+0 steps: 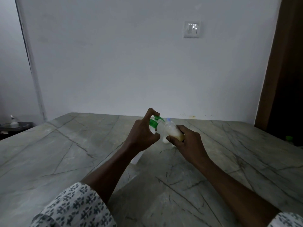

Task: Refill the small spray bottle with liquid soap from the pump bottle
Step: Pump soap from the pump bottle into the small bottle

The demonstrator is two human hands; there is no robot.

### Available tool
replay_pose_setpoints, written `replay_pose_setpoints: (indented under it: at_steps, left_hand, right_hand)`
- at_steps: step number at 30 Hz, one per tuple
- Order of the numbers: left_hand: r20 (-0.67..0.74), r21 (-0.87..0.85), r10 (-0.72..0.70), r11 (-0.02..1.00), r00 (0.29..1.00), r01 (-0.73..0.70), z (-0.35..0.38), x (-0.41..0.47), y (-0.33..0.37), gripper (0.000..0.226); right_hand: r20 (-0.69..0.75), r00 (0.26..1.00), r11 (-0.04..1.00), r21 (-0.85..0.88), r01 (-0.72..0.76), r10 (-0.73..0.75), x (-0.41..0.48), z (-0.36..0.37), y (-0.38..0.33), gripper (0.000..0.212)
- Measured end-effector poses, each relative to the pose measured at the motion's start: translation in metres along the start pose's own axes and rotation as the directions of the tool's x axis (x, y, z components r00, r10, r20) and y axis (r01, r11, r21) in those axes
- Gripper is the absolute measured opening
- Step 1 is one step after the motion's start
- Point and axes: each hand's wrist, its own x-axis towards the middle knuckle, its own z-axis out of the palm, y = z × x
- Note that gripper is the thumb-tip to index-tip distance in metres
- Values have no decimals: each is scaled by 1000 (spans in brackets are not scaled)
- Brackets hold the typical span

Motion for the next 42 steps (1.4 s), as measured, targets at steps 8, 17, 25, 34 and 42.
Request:
replay_pose_setpoints:
  at_steps: [8,17,25,34,42]
  left_hand:
    - [8,18,8,1000,1000,-8,0,-1,-1,70]
    - [-6,7,15,1000,1000,-14,0,-1,0,63]
    - [-5,15,1,1000,1000,-1,0,0,-1,63]
    - [13,-2,8,1000,1000,-8,0,1,-3,68]
    - [-17,-17,14,1000,1000,-14,-1,0,-1,59]
  right_hand:
    - [-11,1000,1000,3,-9,9,1,0,-1,52]
    - [4,1000,1000,7,-7,7,0,-1,0,53]
    - [11,1000,1000,21,-4,4,0,0,0,47]
    - [33,999,998,41,-38,37,1,0,3,52]
    - [40,999,999,31,-28,27,0,1,-2,54]
